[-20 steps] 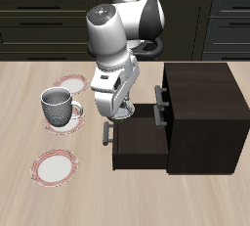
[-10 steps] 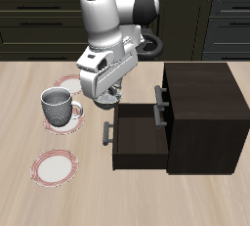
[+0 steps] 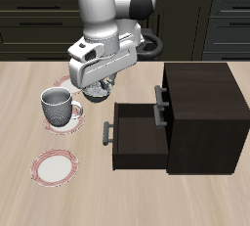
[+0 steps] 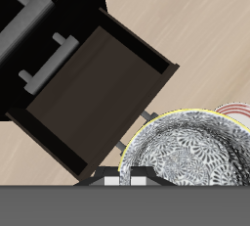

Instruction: Place the bowl on the farthest plate relative to the robot

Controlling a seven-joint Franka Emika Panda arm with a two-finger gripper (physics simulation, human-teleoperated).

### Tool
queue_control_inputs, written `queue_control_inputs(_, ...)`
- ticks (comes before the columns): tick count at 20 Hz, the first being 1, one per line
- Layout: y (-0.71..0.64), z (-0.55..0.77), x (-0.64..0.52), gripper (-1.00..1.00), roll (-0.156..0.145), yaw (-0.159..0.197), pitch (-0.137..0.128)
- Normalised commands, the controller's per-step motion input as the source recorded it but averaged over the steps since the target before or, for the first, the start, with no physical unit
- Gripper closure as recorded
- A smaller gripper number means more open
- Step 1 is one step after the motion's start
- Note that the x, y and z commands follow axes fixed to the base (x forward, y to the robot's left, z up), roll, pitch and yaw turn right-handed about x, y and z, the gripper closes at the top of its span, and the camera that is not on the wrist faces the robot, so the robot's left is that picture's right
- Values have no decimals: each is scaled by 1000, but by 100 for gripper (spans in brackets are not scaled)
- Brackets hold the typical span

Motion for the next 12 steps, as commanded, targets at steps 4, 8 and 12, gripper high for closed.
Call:
queue_control_inputs(4, -88, 56, 26, 100, -20, -206, 30)
queue_control_inputs(8, -57, 62, -19, 100, -46, -166, 5)
queue_control_inputs(12, -71, 79, -6, 100, -12, -106, 21)
